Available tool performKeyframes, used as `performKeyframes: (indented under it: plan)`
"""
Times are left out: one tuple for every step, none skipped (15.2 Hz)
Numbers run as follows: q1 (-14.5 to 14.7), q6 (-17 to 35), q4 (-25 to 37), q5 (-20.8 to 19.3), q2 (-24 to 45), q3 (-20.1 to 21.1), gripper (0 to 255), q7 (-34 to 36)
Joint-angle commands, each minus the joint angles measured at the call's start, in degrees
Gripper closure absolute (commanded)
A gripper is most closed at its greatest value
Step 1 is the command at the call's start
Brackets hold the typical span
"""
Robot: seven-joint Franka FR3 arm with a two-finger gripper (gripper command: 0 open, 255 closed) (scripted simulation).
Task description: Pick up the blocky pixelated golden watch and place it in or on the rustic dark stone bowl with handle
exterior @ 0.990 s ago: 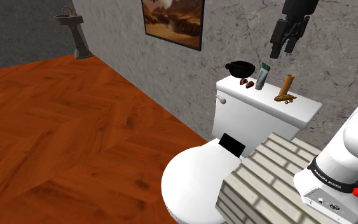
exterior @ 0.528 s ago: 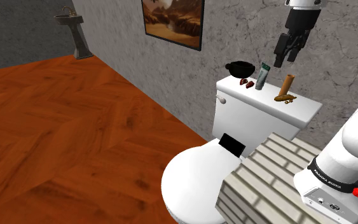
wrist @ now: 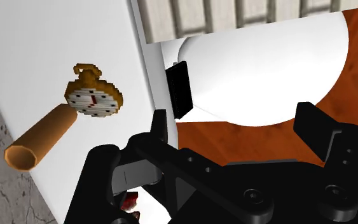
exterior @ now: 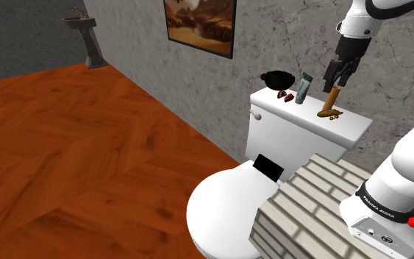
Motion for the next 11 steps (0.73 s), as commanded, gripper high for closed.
performKeyframes:
  plan:
    - [-1.3,2.8,-1.7,-1.8,1.1,-2.4,0,-1.8]
    - [-1.9,4.1,-2.5,-2.7,1.6,-3.6,0,-2.6]
    - [-2.6,5.5,-3.2,-3.6,2.3,-4.9,0,-3.5]
    - [-3.3,6.9,-3.8,-4.5,3.0,-6.1,0,-4.3]
    - [-3.9,8.4,-4.4,-5.4,3.9,-7.4,0,-5.2]
    - [-4.5,9.9,-4.9,-6.2,4.8,-8.7,0,-6.0]
    - [-5.1,11.4,-5.3,-7.1,5.9,-10.0,0,-6.9]
    - [-5.7,13.0,-5.7,-7.9,7.1,-11.3,0,-7.8]
    - [-6.3,14.6,-5.9,-8.6,8.4,-12.6,0,-8.6]
    - [-6.8,16.2,-6.1,-9.3,9.7,-14.0,0,-9.5]
    - [-7.2,17.8,-6.2,-10.0,11.2,-15.4,0,-10.4]
